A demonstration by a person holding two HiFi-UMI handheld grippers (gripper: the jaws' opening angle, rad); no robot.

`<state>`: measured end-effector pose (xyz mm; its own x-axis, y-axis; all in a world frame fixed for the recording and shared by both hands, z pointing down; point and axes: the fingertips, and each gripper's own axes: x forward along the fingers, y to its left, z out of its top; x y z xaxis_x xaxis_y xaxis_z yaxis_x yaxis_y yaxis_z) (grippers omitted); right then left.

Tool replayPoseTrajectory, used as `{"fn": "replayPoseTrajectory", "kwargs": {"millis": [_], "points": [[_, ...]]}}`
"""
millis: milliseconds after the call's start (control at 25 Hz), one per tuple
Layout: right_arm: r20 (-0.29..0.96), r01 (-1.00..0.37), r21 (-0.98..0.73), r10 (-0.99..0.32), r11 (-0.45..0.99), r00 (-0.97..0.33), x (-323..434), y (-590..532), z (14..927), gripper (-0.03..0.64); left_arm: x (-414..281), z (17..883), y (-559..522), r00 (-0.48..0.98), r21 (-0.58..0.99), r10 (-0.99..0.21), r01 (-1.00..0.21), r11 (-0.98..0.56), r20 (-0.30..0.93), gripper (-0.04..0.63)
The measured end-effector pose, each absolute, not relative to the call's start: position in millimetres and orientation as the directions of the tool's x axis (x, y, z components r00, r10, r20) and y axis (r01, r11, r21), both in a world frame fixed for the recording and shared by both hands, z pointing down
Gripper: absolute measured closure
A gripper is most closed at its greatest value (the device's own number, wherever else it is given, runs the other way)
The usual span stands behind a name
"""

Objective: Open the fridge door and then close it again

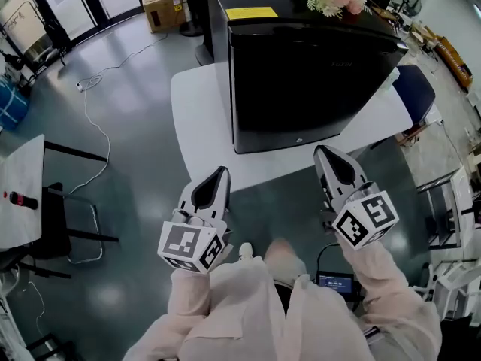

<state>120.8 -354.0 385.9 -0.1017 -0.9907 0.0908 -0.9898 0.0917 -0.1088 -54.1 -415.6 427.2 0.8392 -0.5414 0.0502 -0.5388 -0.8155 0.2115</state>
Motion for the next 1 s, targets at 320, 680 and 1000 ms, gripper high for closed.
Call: {"fn": "replayPoseTrajectory", "kwargs": {"millis": [320, 680, 1000], "points": [[0.17, -0.983, -0.027, -0.969, 0.179, -0.181, 106.5, -361.5, 396.3, 0.609, -63.9, 445.3, -407.9, 0.824, 0.242, -0.559, -0.563, -0.791, 0.093, 0.584], [0.201, -0.984, -0.023, -0.964, 0.176, -0.177, 100.3, -349.1, 406.7, 0.609, -52.1, 450.1, -391.0, 0.849, 0.263, -0.521, -0.524, -0.81, 0.088, 0.584], [0.213, -0.982, -0.062, -0.959, 0.176, -0.186, 102.1, -347.6, 416.0, 0.609, -46.3, 451.6, -390.6, 0.851, 0.27, -0.518, -0.519, -0.811, 0.081, 0.584]]}}
